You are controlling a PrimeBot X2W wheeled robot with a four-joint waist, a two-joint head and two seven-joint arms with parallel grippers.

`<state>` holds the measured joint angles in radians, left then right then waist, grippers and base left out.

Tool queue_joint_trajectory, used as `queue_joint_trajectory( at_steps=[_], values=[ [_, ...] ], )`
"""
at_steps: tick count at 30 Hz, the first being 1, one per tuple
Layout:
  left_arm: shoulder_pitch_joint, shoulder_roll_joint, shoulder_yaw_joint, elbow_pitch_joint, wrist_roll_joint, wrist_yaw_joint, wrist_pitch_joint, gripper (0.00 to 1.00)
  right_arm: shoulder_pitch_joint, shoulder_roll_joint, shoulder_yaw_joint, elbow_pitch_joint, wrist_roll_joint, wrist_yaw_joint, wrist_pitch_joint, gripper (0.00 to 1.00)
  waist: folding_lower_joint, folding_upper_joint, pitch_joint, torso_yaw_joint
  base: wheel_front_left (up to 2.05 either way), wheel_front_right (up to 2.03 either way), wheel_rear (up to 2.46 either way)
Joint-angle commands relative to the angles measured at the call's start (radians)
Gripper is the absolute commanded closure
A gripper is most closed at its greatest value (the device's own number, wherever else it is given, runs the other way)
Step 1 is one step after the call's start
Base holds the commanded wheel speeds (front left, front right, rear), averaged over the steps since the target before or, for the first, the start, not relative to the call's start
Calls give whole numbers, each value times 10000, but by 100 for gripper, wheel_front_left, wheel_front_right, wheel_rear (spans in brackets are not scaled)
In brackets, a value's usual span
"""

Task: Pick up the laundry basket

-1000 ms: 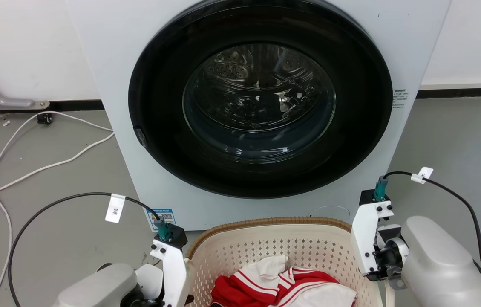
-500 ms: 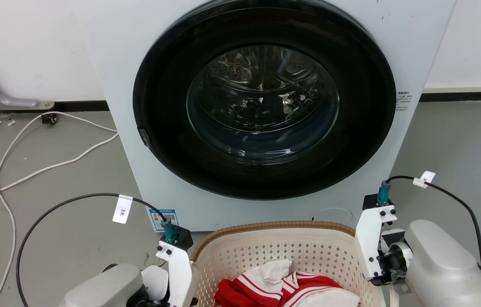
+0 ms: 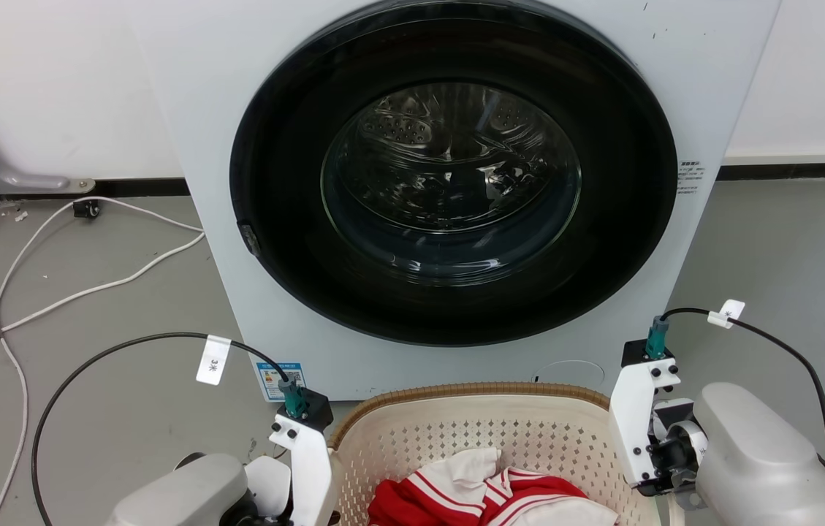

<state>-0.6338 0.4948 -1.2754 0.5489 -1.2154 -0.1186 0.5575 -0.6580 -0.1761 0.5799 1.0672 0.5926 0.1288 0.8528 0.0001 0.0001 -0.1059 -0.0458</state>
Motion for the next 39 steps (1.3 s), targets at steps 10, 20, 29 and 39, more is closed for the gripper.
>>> queue_joint_trajectory(
  at_steps=[10, 20, 29, 39],
  values=[
    [188, 38, -103, -233, 283, -206, -148, 100, -331, -242, 239, -7, 130, 35, -258, 100, -1, -1, 54, 21, 0, 0, 0],
    [94, 6, -103, -202, 290, -216, -436, 100, -389, -241, 432, 8, 305, 38, -491, 100, -1, -1, 145, 35, 0, 0, 0],
    [90, -41, -100, -87, 349, -216, -743, 100, -458, -245, 550, 151, 439, 40, -648, 100, -1, -1, 135, 43, 0, 0, 0],
    [86, -82, -100, -9, 396, -217, -780, 100, -542, -214, 683, 308, 626, 40, -741, 100, -1, -1, 116, 33, 0, 0, 0]
  ],
)
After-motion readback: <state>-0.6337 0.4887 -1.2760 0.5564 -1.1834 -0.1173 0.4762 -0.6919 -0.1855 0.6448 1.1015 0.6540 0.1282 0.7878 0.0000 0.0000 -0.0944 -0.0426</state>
